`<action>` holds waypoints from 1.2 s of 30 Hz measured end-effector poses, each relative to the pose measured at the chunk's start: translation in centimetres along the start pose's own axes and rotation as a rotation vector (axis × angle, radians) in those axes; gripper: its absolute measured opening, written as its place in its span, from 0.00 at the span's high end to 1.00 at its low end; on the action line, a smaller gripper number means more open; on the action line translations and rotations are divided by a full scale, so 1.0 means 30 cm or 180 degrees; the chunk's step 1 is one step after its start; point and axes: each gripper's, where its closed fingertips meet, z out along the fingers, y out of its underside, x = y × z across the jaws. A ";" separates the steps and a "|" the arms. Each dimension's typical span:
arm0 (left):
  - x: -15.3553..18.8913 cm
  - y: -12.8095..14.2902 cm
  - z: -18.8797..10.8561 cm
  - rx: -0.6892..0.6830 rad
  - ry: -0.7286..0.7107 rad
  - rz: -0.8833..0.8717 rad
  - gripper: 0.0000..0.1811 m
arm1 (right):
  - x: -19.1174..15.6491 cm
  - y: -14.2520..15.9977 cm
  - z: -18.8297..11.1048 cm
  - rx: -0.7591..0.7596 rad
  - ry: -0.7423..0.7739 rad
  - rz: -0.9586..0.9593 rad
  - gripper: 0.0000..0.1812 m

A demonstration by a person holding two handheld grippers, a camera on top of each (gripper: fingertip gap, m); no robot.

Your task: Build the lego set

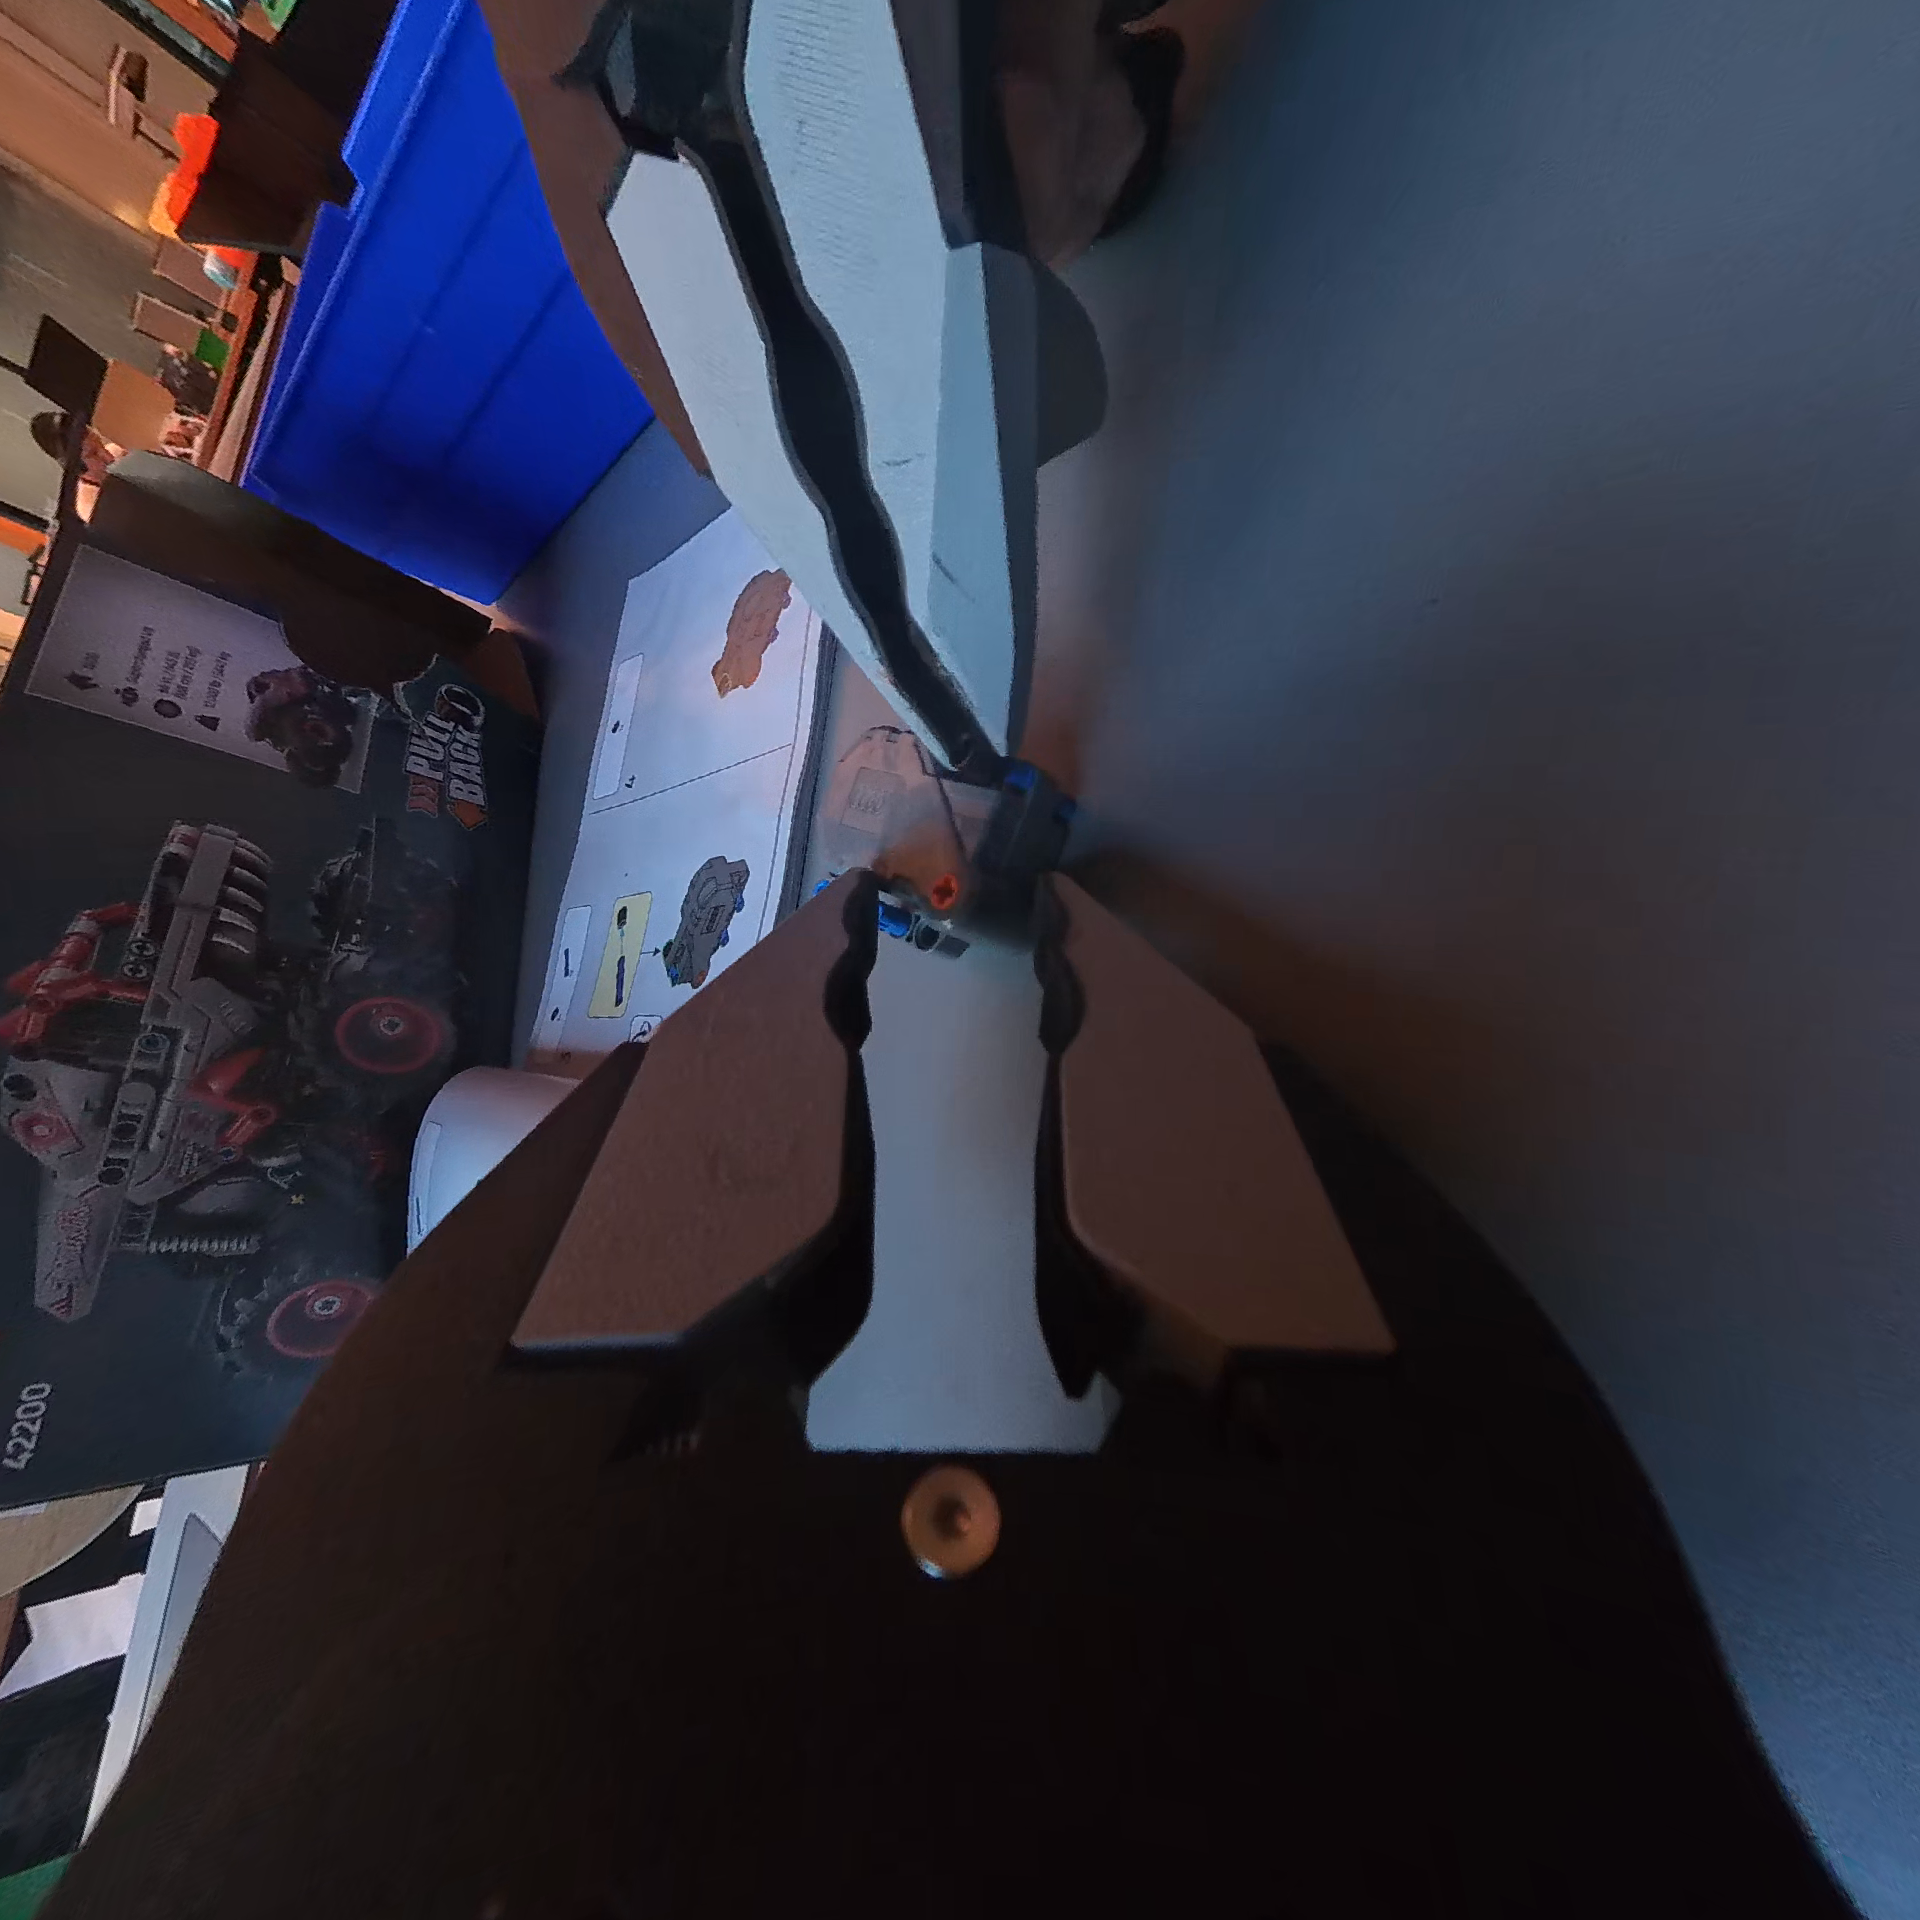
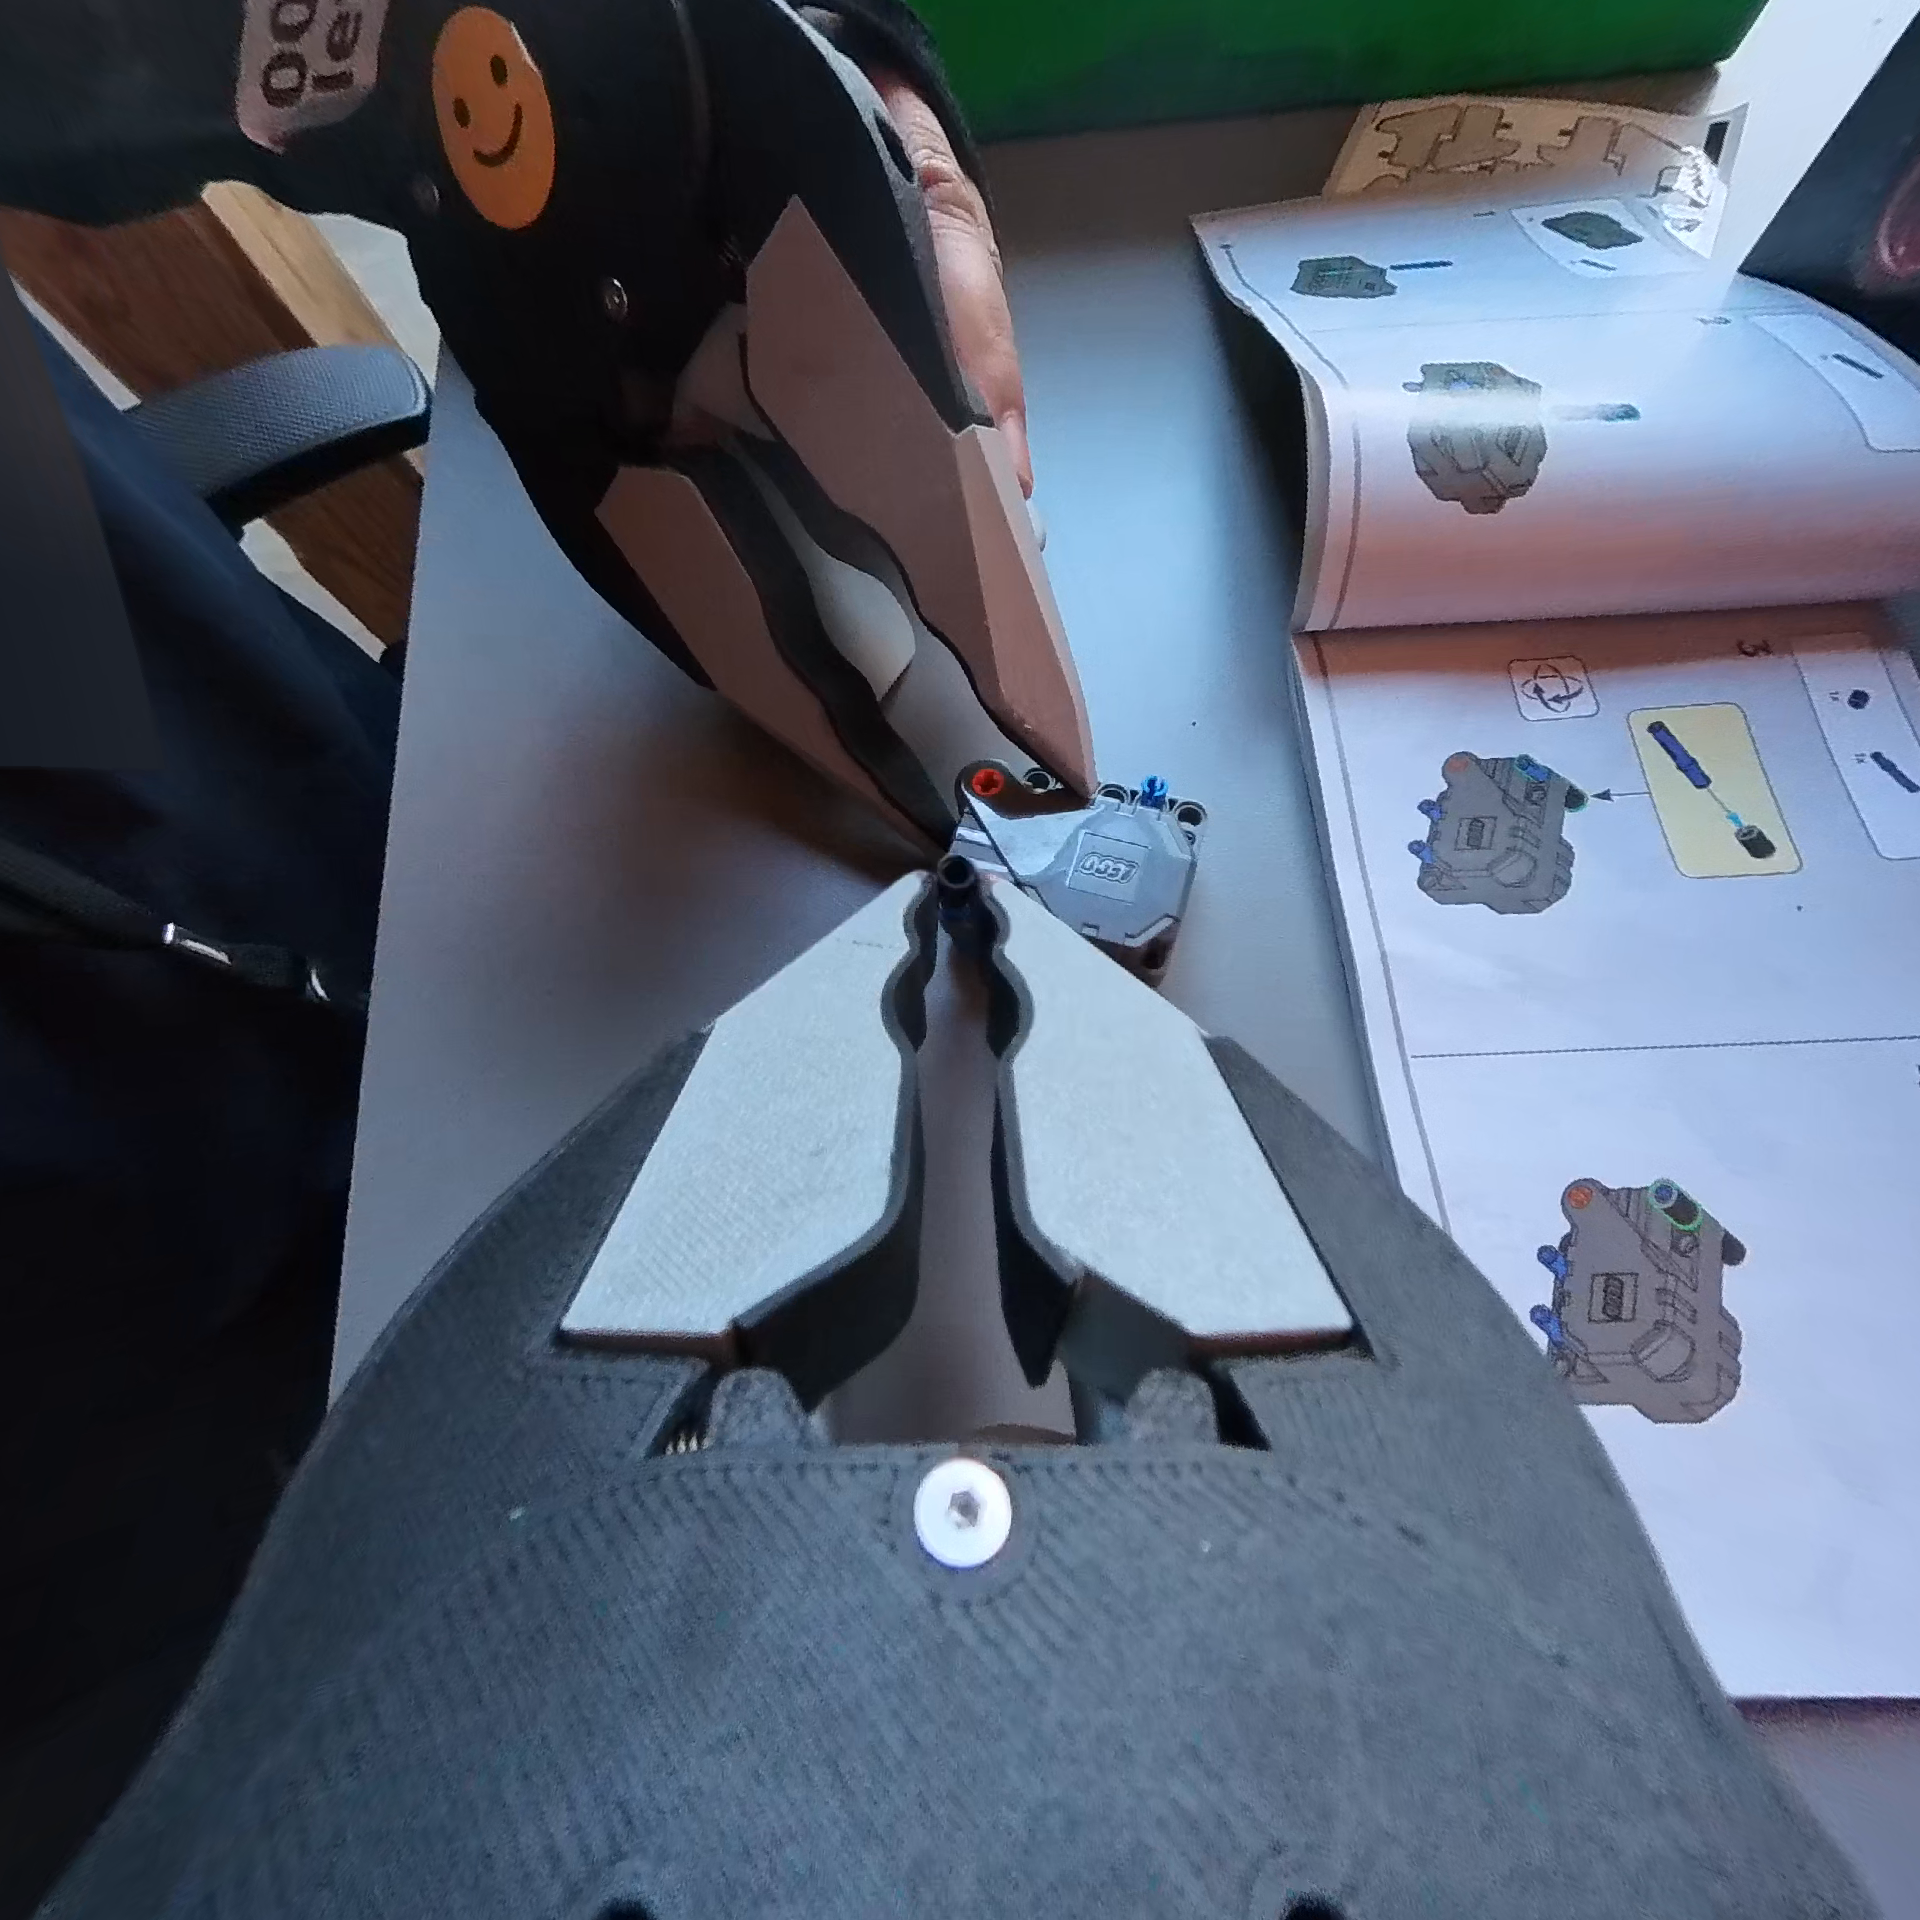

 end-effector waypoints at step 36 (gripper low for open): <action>0.000 0.000 -0.007 0.0129 -0.0003 0.0216 0.85 | 0.018 0.006 0.003 -0.0739 0.0764 -0.2000 0.98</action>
